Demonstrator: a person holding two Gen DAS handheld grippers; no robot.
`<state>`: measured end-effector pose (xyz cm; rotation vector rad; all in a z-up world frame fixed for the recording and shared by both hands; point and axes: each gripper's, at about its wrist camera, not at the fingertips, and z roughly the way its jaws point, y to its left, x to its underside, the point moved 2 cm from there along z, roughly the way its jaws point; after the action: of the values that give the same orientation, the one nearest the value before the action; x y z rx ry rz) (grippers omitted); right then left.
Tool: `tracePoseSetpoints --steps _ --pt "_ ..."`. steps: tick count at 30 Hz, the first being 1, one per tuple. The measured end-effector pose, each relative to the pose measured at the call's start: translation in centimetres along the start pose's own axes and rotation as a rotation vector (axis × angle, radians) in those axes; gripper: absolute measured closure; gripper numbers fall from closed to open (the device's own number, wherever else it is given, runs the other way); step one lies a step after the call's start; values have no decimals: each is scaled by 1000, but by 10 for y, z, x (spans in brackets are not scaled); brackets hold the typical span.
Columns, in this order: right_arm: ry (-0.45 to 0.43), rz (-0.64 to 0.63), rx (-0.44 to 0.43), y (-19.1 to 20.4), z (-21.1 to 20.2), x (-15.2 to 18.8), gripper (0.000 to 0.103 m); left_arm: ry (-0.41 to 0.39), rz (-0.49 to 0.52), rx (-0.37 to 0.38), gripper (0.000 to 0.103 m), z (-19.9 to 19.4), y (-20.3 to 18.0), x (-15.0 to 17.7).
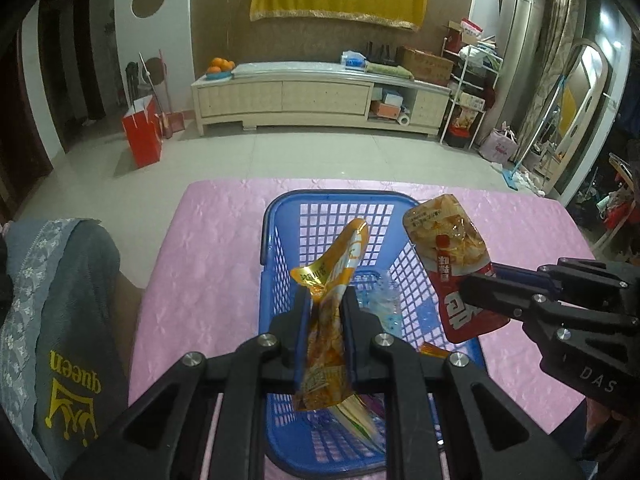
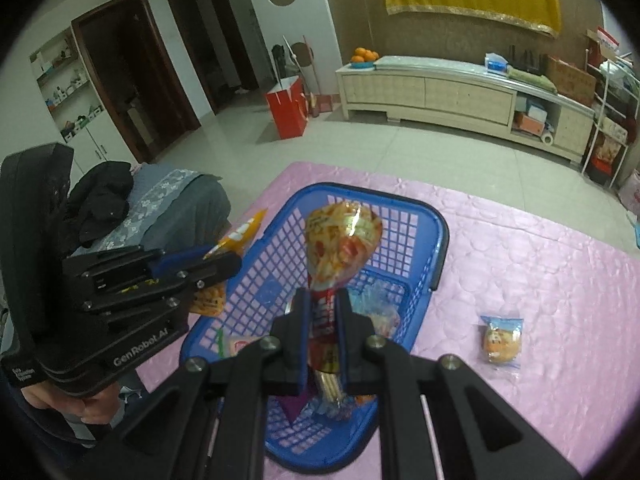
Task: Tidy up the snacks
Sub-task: 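Carry the noodle pouch and red pouch over the blue basket, then open the left gripper over the basket, then open the right gripper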
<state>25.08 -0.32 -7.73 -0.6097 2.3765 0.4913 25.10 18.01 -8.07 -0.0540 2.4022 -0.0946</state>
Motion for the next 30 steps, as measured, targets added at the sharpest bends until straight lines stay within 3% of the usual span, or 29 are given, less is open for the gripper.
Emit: tracePoseSetpoints --steps 13,16,19,30 --pt "34 60 28 -25 23 -6 87 49 9 42 86 53 -2 -21" --pt "35 66 40 -30 21 -5 88 51 19 30 75 60 -4 -26" --pt "35 58 59 -30 20 -5 88 45 14 8 42 60 -5 -26" --pt "46 18 36 -15 19 -10 87 60 -6 0 37 37 10 -21"
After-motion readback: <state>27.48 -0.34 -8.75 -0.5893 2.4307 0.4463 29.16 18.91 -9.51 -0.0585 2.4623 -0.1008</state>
